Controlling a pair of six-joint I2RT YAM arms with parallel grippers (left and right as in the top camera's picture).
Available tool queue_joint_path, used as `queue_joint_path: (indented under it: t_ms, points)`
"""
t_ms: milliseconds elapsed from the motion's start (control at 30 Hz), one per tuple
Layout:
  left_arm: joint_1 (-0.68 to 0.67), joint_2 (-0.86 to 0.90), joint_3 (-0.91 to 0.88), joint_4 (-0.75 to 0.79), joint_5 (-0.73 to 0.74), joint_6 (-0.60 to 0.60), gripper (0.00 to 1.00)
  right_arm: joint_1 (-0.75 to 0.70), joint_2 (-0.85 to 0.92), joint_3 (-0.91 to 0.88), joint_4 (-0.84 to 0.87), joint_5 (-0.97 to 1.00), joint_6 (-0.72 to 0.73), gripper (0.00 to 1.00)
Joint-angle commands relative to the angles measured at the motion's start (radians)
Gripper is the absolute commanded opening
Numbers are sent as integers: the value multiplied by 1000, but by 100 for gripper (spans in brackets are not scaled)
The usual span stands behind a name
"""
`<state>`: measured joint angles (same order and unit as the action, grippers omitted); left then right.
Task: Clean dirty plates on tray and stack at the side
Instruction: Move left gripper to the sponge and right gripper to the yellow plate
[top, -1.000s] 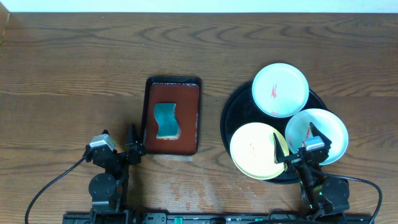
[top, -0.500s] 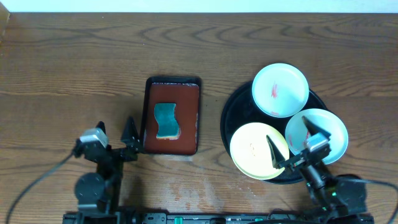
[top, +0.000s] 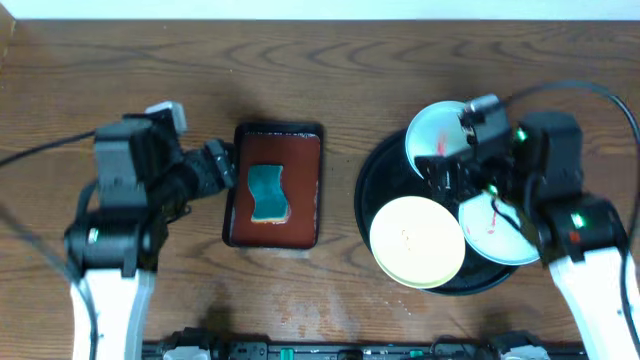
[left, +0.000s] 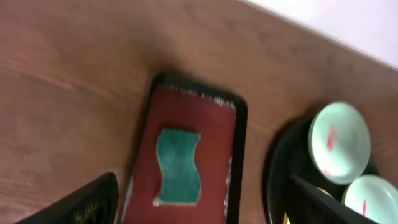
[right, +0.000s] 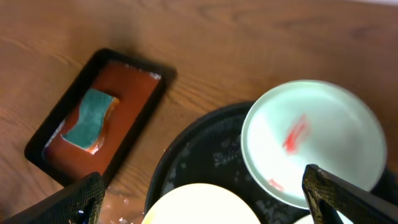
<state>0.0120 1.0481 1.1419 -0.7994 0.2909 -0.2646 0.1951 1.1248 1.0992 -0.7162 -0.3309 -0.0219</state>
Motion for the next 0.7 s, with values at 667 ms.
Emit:
queue_joint_path:
  t_ms: [667]
  points:
    - [-264, 780, 8, 16, -273, -153, 47, -55, 162, 29, -270, 150, 324, 68]
